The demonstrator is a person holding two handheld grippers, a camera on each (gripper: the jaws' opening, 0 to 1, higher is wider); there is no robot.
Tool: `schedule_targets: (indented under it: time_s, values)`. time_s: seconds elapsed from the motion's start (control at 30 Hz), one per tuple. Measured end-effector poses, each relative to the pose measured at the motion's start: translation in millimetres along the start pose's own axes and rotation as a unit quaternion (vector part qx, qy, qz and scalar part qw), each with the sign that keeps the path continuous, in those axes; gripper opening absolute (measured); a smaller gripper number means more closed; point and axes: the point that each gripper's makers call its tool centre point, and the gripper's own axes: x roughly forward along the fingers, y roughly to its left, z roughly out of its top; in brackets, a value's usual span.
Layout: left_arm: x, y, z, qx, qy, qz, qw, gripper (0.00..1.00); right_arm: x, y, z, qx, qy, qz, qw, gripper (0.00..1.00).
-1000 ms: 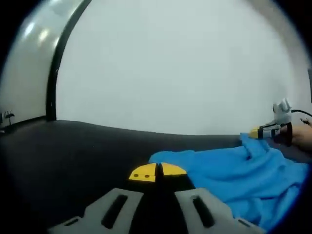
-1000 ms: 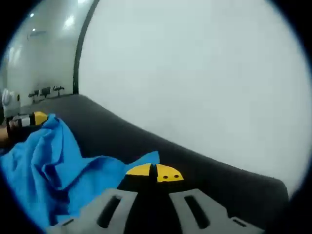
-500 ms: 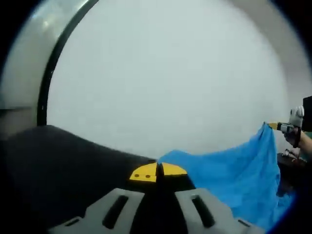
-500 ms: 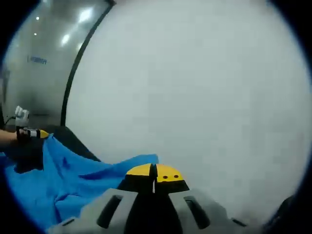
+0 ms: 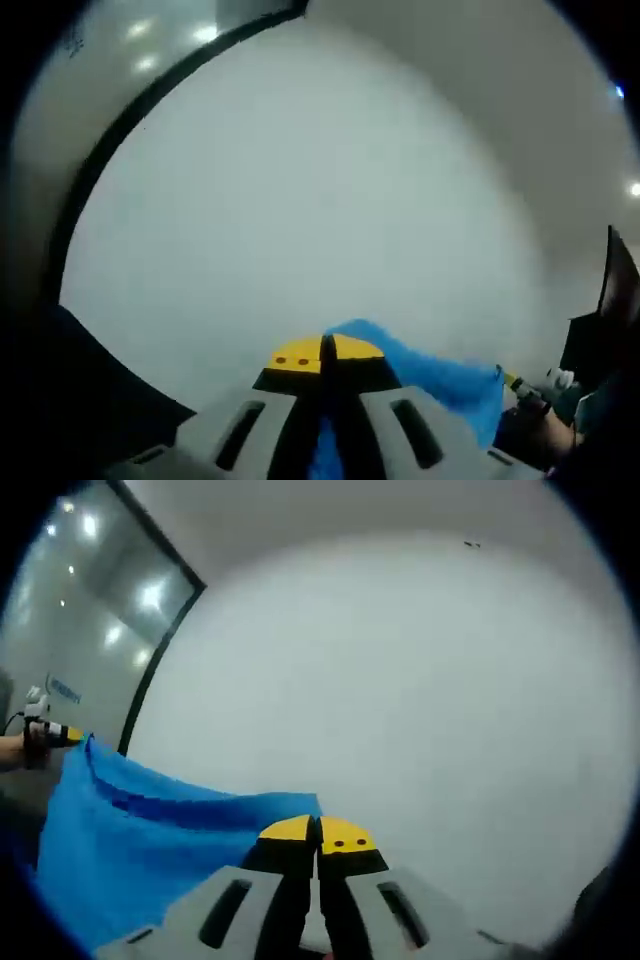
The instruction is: Spread out the cloth and fold it
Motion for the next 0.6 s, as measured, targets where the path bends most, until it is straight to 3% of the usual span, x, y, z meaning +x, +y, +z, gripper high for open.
schedule_targets:
  time_s: [0.1, 0.17, 0.27, 0.3, 0.37, 0.4, 0.6]
  values:
    - [3, 13.2, -21.8, 0.012, 0.028, 0.025, 0.9992, 0.00, 1, 2, -22.0, -0.008, 0.022, -0.004, 0.9997, 0.00]
    - [9, 13.3, -31.5, 0.011, 0.029, 0.025, 0.9992, 0.00, 4, 2, -29.5, -0.008, 0.025, -0.009, 0.9996, 0.00]
    - [22, -3.4, -26.5, 0.053, 0.006, -0.010, 0.9985, 0.00, 9, -1, -20.4, -0.002, -0.007, -0.009, 0.9999, 0.00]
    - [27, -5.0, -25.8, 0.068, 0.006, -0.009, 0.9976, 0.00, 11, 0, -12.4, 0.003, -0.029, -0.002, 0.9996, 0.00]
    - [38, 4.0, -28.2, 0.109, 0.008, 0.012, 0.9940, 0.00, 15, -8, -13.7, -0.014, -0.037, -0.019, 0.9990, 0.00]
    - [44, 8.2, -33.0, 0.126, 0.012, 0.016, 0.9918, 0.00, 21, -9, -22.5, -0.019, -0.028, -0.020, 0.9992, 0.00]
    - [68, 45.2, -94.7, 0.094, 0.056, 0.030, 0.9935, 0.00, 40, -7, -97.0, -0.003, 0.032, -0.017, 0.9993, 0.00]
